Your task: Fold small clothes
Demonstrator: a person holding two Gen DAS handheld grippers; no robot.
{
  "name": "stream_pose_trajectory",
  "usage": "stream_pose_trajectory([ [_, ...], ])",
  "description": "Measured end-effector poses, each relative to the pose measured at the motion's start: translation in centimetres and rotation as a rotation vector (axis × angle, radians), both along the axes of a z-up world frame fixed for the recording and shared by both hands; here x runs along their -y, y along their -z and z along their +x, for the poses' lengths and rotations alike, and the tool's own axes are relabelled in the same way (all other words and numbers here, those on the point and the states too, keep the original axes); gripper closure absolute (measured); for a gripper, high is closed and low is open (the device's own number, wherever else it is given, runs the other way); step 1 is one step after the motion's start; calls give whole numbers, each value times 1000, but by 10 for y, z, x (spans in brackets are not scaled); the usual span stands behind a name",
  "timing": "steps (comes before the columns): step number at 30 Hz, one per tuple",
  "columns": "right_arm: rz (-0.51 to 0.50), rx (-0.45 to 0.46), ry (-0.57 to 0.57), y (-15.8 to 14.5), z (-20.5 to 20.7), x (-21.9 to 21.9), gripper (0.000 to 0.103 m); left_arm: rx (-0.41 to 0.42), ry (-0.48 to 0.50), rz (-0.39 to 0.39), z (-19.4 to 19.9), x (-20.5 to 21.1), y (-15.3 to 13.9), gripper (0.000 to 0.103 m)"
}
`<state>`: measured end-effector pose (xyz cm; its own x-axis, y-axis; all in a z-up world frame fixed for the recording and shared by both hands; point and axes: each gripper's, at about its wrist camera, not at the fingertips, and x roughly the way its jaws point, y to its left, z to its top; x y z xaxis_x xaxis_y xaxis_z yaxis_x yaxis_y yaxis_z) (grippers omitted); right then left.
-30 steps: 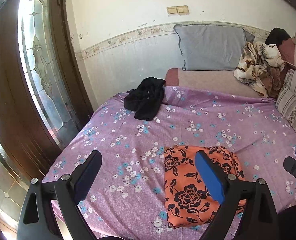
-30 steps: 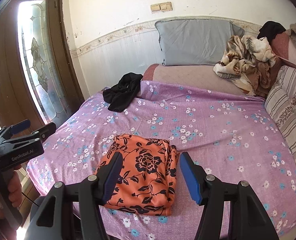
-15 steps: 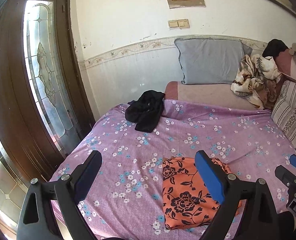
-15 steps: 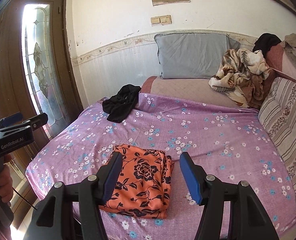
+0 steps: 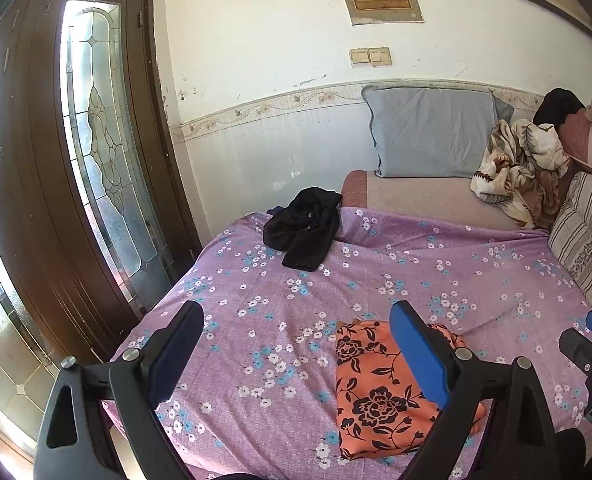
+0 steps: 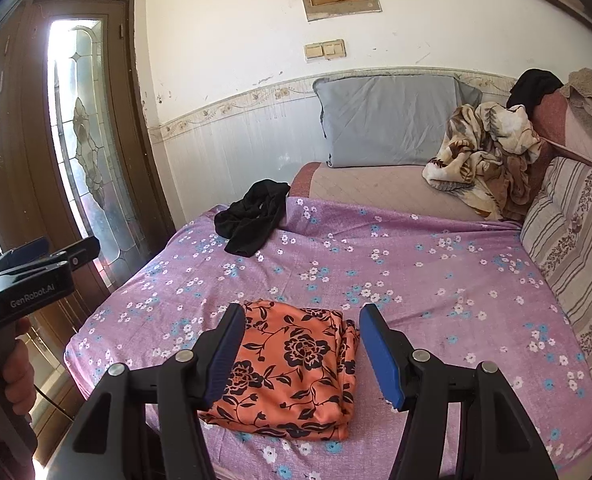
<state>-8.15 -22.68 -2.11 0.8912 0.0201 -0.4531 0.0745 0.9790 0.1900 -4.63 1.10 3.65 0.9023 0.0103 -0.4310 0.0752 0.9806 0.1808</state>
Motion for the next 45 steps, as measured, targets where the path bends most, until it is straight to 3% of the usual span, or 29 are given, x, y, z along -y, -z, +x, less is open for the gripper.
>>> stream_pose_trajectory([
  [9, -58, 16, -16, -14, -8, -19, 40, 21, 0, -14, -10, -7, -11, 9],
  [18, -50, -18, -12, -15, -7, -24, 40, 44, -13, -31, -19, -22, -23, 9],
  [45, -116, 112, -19, -66, -38, -43, 39, 125, -35, -61, -51, -39, -57, 9],
])
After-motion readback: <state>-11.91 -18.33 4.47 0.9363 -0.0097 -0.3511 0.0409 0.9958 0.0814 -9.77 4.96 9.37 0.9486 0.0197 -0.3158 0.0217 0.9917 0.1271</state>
